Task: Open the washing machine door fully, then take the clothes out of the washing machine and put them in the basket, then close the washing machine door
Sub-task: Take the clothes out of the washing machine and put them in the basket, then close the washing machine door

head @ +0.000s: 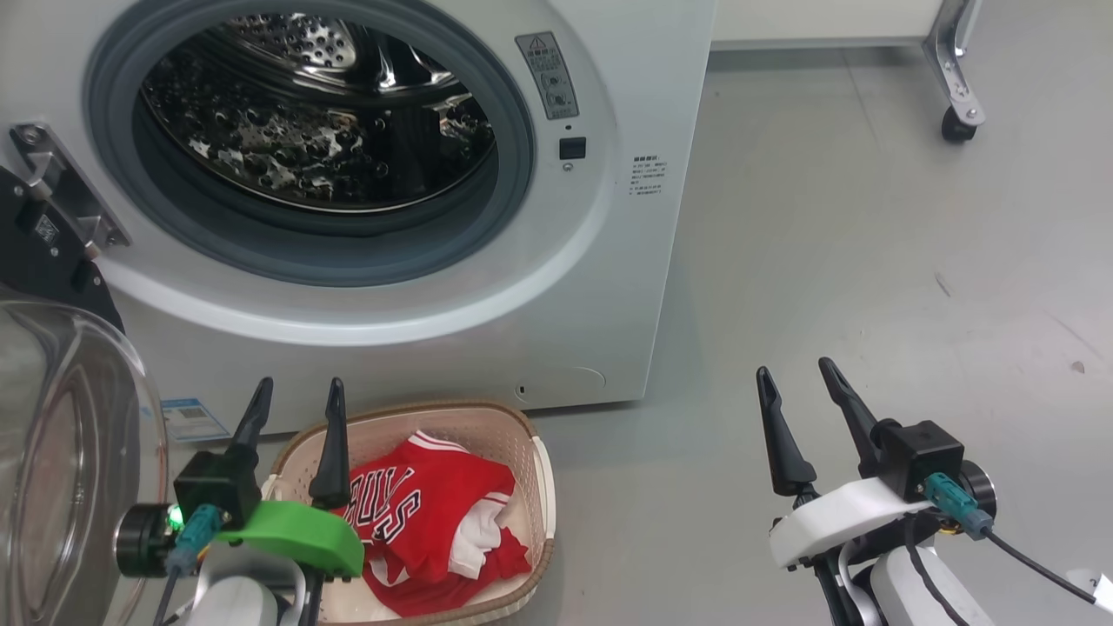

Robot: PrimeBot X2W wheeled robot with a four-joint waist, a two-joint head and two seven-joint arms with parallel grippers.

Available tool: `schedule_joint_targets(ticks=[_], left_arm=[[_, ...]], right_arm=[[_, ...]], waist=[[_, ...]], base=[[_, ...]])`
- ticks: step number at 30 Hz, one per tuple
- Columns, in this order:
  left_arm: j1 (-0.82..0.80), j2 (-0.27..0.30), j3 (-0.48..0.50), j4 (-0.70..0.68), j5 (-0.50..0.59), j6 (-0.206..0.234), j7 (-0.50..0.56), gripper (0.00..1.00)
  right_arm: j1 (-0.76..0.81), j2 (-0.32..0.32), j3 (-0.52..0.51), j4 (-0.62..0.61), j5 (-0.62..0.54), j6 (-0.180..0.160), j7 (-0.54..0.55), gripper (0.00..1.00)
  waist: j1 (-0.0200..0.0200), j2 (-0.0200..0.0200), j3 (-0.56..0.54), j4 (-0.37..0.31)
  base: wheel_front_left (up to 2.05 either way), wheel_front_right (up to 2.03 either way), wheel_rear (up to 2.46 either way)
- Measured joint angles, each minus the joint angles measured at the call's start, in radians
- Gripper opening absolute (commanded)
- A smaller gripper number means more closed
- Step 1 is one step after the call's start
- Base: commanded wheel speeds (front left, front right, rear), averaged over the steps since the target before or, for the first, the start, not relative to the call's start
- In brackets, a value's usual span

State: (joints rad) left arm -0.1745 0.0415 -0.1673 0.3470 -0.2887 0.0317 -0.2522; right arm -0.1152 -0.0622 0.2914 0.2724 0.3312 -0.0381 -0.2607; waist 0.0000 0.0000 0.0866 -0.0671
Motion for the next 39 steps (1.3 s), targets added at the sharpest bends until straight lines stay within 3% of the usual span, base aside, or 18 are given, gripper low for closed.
schedule_joint_targets(ticks=[13, 39], left_arm=[[0.141, 0.004, -0.022, -0.119, 0.008, 0.025, 0.044, 1.0], [0.259, 0.013, -0.031, -0.338, 0.027, 0.053, 0.139, 1.0]], right_arm=[[0.046, 0.001, 0.005, -0.001, -0.001, -0.001, 0.0, 1.0], [0.063, 0.001, 0.005, -0.02, -0.001, -0.008, 0.0, 1.0]], waist=[[0.0, 0.0, -0.058, -0.003], [0.0, 0.0, -0.055, -0.003]], base=[[0.0, 0.0, 0.0], [0.0, 0.0, 0.0]])
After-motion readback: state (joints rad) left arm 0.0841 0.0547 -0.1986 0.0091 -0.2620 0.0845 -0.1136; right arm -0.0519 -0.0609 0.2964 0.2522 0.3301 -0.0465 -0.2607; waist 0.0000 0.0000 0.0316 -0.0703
